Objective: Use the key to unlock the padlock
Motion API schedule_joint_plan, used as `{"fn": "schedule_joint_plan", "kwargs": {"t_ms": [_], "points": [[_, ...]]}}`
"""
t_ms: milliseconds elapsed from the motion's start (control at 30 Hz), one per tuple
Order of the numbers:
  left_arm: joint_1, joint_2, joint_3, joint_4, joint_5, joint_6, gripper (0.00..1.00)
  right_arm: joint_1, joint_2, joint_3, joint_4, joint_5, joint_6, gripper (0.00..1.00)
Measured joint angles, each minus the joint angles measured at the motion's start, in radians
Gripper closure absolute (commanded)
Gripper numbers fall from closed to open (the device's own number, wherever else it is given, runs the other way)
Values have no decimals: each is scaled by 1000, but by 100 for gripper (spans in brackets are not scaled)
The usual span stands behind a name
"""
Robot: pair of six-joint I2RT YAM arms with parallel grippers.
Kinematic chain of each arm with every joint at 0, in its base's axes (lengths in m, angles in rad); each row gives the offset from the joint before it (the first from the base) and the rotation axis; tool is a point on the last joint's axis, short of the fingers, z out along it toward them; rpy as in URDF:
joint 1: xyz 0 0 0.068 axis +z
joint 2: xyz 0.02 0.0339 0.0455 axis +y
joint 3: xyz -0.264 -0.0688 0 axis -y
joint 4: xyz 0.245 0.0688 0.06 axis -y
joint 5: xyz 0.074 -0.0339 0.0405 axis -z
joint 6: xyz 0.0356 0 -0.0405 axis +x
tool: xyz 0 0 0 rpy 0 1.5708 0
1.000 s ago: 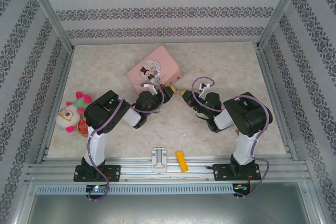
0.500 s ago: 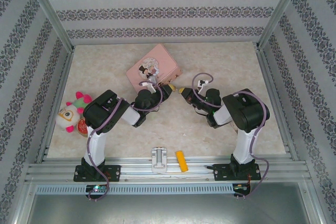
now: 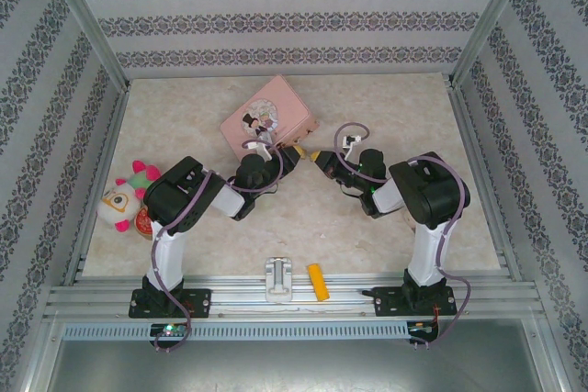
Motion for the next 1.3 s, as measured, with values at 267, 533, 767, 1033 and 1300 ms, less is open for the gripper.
{"fn": "schedule_joint_plan", "kwargs": {"t_ms": [267,533,767,1033,1300], "points": [[0,-3,14,-40,7,5,93,-5,18,0,15,-11,5,100],[1,-6,31,-81,8,9,89,-18,34,26,-4,-39,12,100],[7,-5,66,-150,33,21,88,-33,93,87,5,-117,39,100],[8,0,80,-175,41,24,81,-57,119,108,11,-188,64,100],[13,37,116,-171,87,20,76,-74,119,108,12,-181,138,100]]}}
